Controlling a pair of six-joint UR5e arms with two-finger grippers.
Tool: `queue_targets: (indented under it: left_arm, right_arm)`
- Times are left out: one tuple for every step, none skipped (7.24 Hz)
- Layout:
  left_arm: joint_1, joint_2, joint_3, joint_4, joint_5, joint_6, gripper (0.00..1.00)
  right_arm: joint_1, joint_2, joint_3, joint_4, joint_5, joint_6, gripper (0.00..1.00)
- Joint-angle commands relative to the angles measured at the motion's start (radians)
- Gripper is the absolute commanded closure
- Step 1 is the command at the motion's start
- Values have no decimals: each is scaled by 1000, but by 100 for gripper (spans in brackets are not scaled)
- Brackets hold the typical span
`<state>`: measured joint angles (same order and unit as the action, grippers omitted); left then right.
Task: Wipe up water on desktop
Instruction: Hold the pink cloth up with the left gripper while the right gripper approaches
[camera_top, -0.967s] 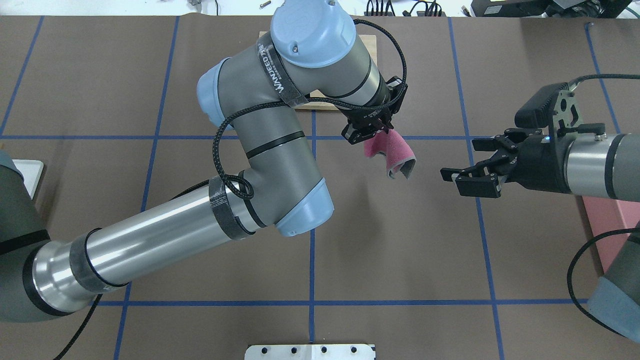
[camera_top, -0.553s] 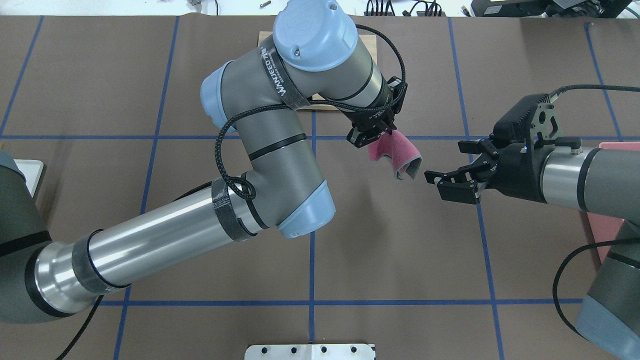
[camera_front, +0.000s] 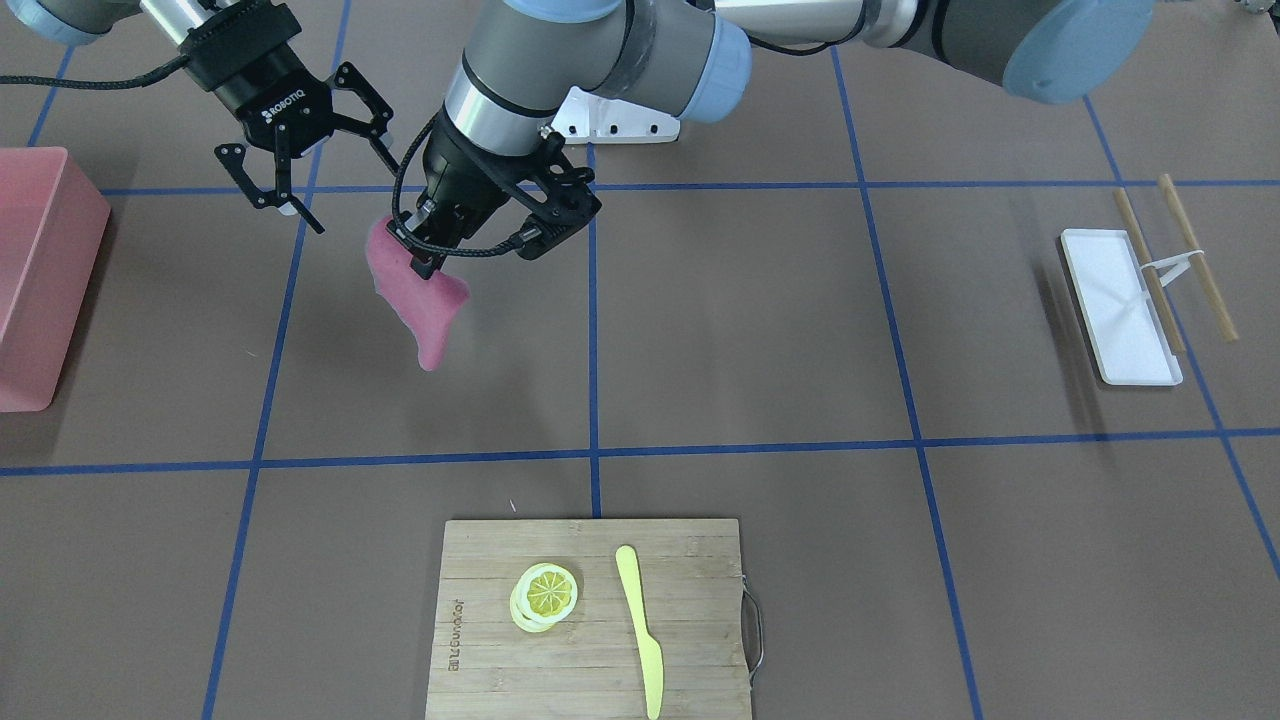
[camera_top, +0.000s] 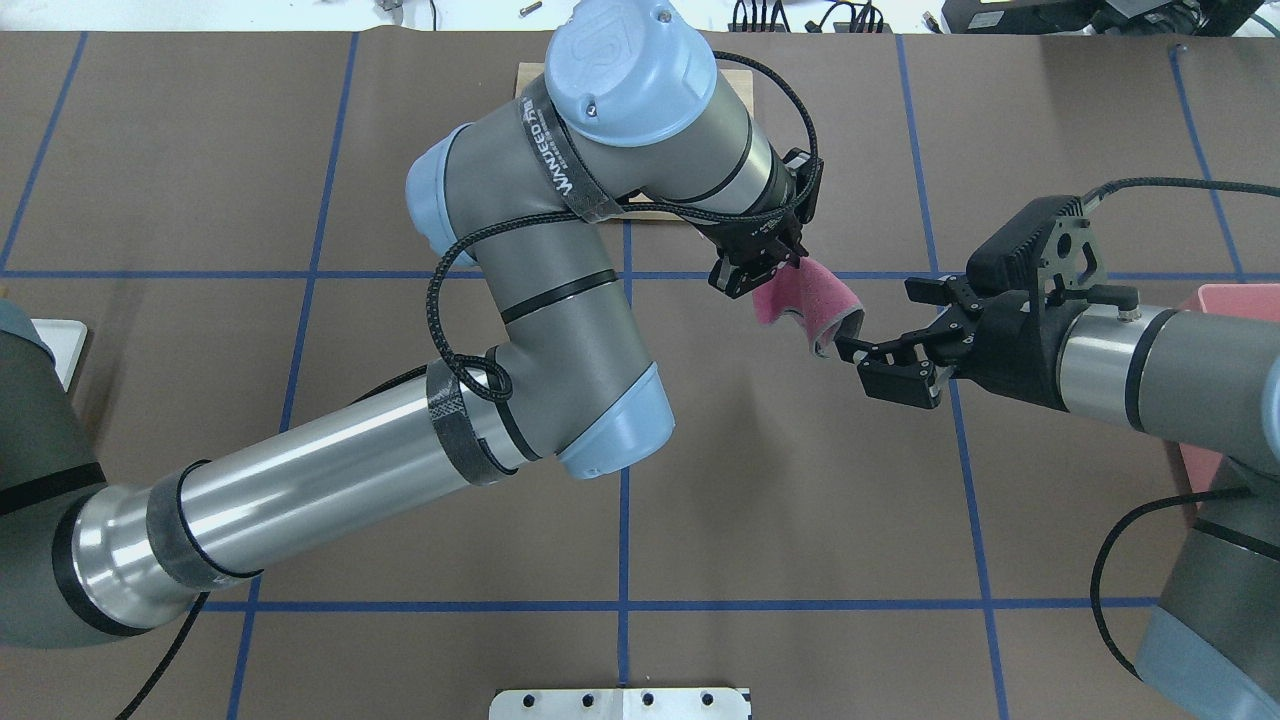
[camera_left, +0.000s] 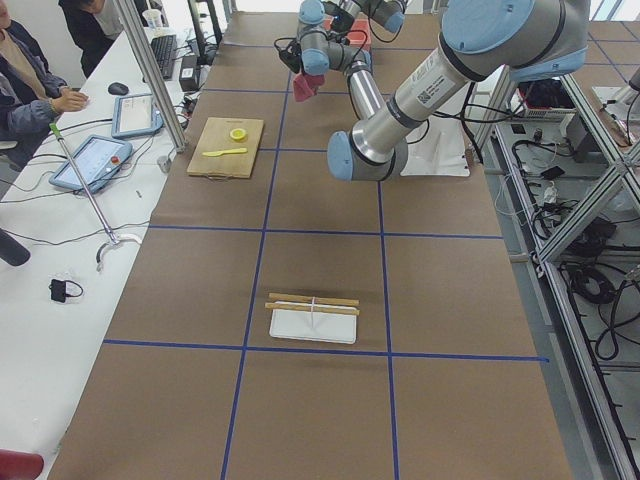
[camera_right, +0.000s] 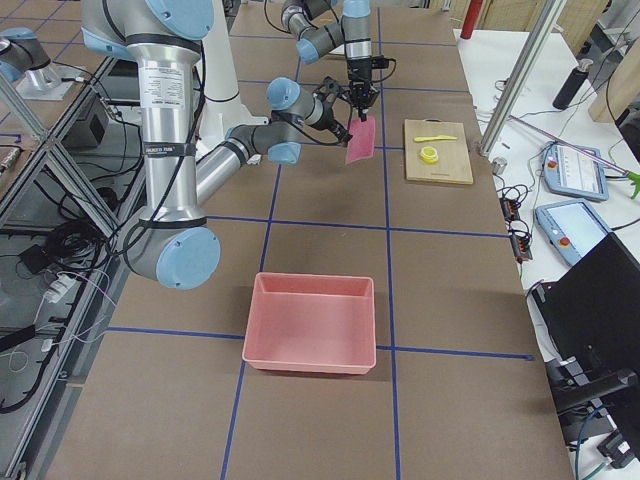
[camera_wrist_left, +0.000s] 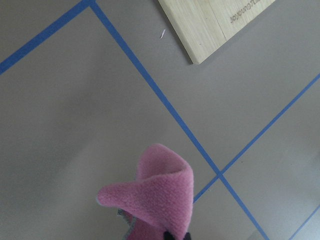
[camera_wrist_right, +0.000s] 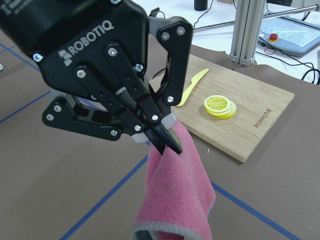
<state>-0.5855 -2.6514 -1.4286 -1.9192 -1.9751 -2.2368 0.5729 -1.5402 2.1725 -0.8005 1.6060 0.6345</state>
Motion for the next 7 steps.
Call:
queue_targets:
  left_arm:
    - [0,-1,-15,2,-7,-1,100]
    - [6,-2,-19,3,-7,-1,100]
    - [13,-2,-18,3,-7,-1,100]
    - [13,-2,-23,3,-8,-1,100]
    - [13,-2,-29,3,-8,-3,100]
    - [15,-1,-42,6,-8,-21,100]
    - [15,-1,-46,6,-17,-26,100]
  right_arm:
    - [-1,21,-10,-3,-20,-3,5]
    - [-1,23,-10,-8,-41,-3,6]
    - [-1,25,-13,-8,-52,-3,7]
    - [-1,26,-13,-8,-57,-3,16]
    - [-1,25,-11,-8,-58,1,39]
    - [-1,25,-10,-6,-60,4,65]
    - [-2,25,-10,-6,-61,8,67]
